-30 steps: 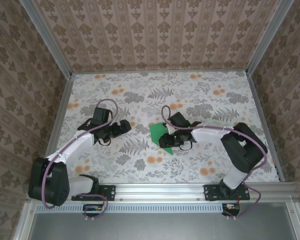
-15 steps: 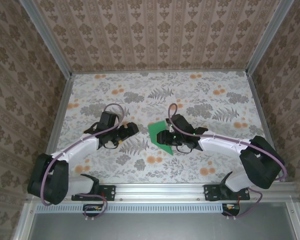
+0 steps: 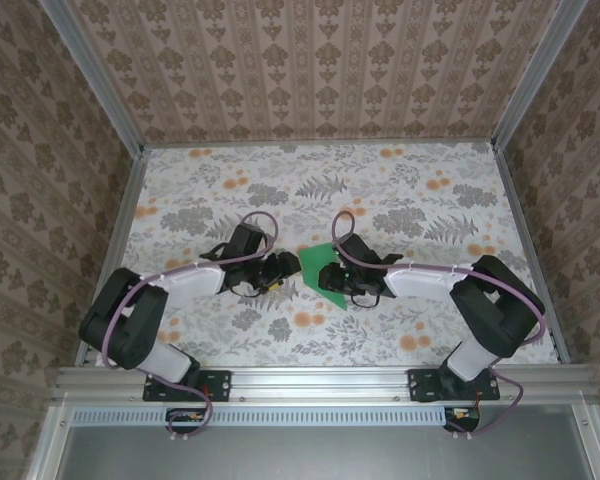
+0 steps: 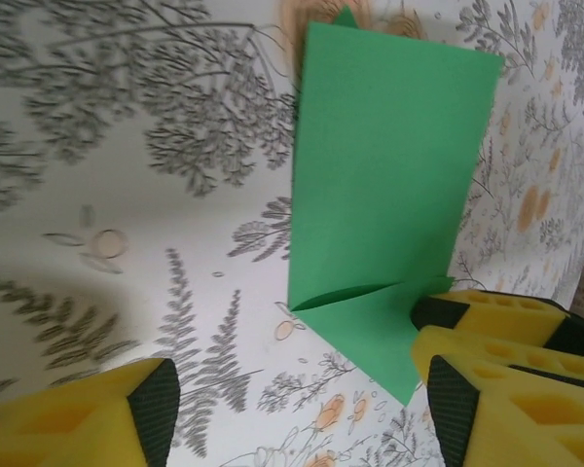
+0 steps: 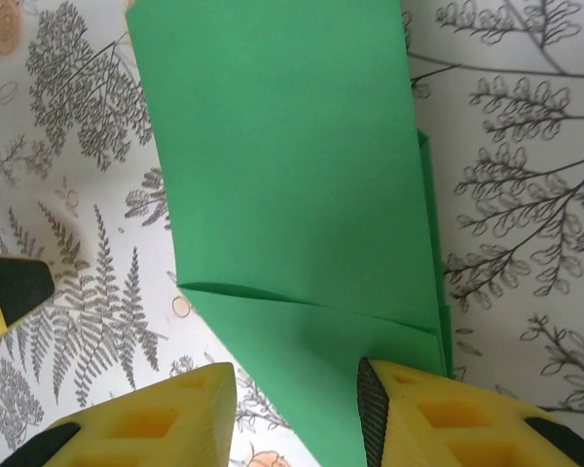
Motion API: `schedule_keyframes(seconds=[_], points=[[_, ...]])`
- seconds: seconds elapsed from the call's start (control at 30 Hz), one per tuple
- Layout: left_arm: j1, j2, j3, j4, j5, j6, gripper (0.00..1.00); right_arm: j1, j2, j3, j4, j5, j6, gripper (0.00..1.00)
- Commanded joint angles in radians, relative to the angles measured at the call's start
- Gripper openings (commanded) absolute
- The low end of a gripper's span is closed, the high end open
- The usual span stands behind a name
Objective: Fold a paper plane with a square sheet of paper (pick it up from the middle)
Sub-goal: Fold the wing for the fifth time at the center of the table.
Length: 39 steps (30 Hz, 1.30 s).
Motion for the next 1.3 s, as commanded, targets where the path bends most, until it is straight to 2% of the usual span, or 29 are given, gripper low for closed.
schedule_keyframes(seconds=[0.0, 0.27, 0.53, 0.8, 1.27], points=[[-0.018, 0.029, 0.034, 0.060, 0.045, -0.043, 0.68, -0.018, 0.016, -0.028, 0.037, -0.013, 0.025, 0.38], [-0.039, 0.081, 0.046, 0.120, 0.083, -0.084, 0.65, -0.095, 0.034, -0.142, 0.201, -0.142, 0.090, 0.38], [-0.063, 0.129, 0.081, 0.110, 0.094, -0.097, 0.63, -0.166, 0.026, -0.228, 0.353, -0.252, 0.160, 0.38], [-0.076, 0.170, 0.107, 0.111, 0.102, -0.103, 0.61, -0.209, 0.028, -0.271, 0.436, -0.315, 0.197, 0.38], [-0.081, 0.263, 0.145, 0.199, 0.147, -0.126, 0.41, -0.254, 0.036, -0.297, 0.501, -0.384, 0.204, 0.39]])
